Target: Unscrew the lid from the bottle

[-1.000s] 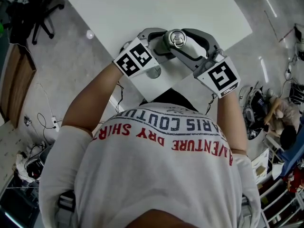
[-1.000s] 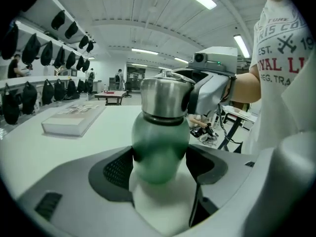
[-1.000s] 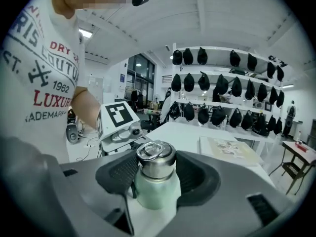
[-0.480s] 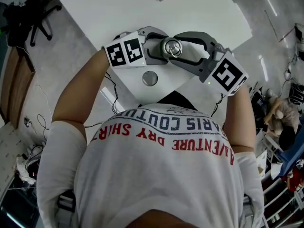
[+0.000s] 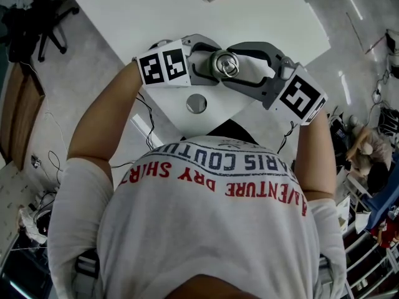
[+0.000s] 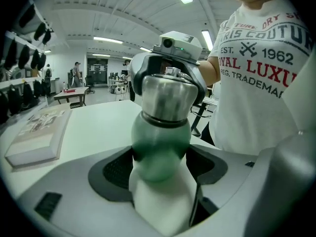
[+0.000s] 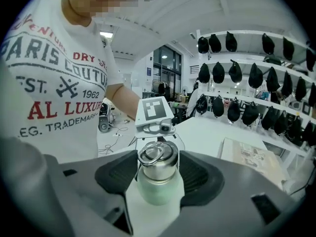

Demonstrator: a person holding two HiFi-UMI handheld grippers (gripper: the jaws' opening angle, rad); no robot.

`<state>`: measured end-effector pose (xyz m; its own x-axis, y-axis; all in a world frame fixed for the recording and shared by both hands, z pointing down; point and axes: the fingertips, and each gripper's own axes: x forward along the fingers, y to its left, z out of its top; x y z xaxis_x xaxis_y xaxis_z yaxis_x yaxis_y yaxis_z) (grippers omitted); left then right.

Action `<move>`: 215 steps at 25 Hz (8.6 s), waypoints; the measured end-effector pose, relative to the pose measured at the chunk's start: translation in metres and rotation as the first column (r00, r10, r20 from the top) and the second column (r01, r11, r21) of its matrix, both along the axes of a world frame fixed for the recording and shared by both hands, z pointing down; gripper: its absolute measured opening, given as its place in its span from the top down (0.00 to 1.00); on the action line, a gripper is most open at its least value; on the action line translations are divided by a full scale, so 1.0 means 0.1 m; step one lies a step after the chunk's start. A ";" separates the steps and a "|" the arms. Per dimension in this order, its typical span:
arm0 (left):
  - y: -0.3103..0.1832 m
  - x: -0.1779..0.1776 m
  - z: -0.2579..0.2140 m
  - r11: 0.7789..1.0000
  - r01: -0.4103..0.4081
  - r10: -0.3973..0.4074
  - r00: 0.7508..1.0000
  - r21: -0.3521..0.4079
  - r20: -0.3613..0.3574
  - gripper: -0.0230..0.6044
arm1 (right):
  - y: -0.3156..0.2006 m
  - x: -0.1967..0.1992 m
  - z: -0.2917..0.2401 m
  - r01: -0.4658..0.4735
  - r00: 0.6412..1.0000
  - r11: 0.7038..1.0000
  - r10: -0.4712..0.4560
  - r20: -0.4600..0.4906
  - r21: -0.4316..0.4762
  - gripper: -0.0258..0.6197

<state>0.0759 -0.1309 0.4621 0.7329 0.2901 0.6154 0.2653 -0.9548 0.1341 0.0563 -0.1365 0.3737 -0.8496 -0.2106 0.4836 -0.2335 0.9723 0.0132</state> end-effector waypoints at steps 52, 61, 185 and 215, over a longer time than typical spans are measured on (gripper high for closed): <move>0.05 0.08 0.00 0.765 0.643 -0.643 0.763 -0.020 -0.073 0.40 | 0.06 0.18 0.02 -0.495 0.859 0.869 0.486 0.162 0.014 0.60; 0.06 0.09 0.00 0.915 0.404 -0.404 0.913 -0.012 -0.054 0.40 | 0.07 0.14 -0.02 -0.301 0.943 0.953 0.297 0.148 0.005 0.60; -0.02 -0.37 -0.90 0.807 0.543 -0.587 0.776 -0.231 -0.230 0.54 | 0.12 0.41 -0.58 -0.546 0.769 0.835 0.534 0.352 -0.074 0.60; 1.24 -0.99 -2.34 0.753 0.632 -0.640 0.639 -0.182 -0.427 0.90 | 1.63 -0.07 -1.62 -0.719 0.586 0.692 0.654 0.479 -0.065 0.60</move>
